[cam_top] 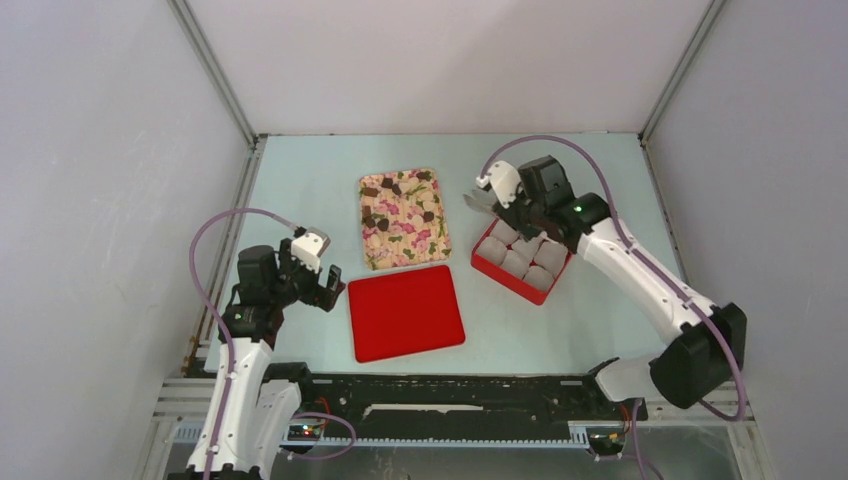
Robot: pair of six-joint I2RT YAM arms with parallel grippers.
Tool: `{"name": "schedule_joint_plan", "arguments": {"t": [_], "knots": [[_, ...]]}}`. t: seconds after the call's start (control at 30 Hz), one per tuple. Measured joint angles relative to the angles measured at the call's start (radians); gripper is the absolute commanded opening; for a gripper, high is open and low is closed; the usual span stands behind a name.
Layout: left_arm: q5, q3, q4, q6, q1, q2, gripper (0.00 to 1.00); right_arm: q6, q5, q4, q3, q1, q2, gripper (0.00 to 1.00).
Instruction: Pack the chocolate
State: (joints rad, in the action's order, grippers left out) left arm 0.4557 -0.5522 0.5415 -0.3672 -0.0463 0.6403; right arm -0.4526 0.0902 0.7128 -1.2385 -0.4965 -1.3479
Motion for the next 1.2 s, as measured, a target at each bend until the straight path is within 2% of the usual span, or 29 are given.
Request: {"name": "schedule_joint_plan", "arguments": {"t": [0.23, 0.47, 0.7, 1.2], "knots": [[0.000, 0.000, 0.000, 0.000, -0.008, -0.012, 0.93, 0.079, -0.175, -0.063, -0.111, -0.080, -0.209, 0.33], [-0.008, 0.000, 0.000, 0.000, -0.027, -0.036, 0.93, 0.178, -0.294, -0.037, -0.322, -0.103, -0.428, 0.37], [-0.008, 0.000, 0.000, 0.000, -0.033, -0.045, 0.93, 0.209, -0.286, -0.024, -0.386, -0.126, -0.495, 0.40], [-0.007, 0.000, 0.000, 0.000, -0.034, -0.045, 0.93, 0.217, -0.175, 0.005, -0.399, -0.168, -0.567, 0.38]]}}
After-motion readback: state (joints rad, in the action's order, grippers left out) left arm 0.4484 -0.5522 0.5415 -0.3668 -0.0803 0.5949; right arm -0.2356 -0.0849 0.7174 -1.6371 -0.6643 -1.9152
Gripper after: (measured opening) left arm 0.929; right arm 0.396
